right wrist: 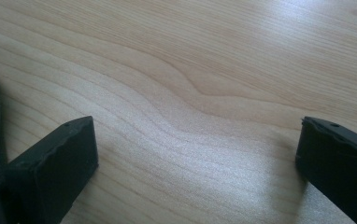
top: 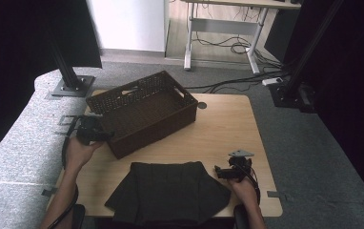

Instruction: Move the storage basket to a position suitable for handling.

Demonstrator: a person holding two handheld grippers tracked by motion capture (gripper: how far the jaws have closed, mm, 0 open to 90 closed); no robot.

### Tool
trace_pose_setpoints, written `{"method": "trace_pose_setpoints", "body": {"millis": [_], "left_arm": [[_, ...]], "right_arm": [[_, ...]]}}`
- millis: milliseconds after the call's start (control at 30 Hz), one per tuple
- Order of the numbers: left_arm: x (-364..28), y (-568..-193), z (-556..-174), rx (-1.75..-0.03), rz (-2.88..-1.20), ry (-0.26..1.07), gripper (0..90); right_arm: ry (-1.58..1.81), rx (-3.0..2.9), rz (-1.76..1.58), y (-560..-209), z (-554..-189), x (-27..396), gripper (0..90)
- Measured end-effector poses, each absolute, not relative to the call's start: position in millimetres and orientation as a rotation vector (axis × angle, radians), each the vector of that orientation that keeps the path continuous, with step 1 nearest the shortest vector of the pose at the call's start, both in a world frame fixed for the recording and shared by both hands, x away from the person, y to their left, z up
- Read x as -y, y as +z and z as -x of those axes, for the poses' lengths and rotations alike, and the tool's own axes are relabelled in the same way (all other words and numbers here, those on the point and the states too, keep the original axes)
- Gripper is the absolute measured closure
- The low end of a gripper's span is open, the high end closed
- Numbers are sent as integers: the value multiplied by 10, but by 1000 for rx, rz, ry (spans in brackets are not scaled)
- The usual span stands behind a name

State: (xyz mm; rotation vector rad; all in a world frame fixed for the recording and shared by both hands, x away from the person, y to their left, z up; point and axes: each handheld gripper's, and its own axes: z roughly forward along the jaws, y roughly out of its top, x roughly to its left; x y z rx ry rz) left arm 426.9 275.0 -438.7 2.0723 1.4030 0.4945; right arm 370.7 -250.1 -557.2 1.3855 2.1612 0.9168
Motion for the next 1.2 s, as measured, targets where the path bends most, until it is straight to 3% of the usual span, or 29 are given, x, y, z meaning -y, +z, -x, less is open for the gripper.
{"method": "trace_pose_setpoints", "body": {"millis": [1000,1200], "left_arm": [[-2526,-4383,-4409,-1199,-2198,439,444],[-2464,-4367,-4438,-1166,-2243,440,452]], "right_arm": [[930,-2210,-1398,-5477,-3707,2502,18],[1002,-2172,-1386,-5324,-3732,2558,98]]}}
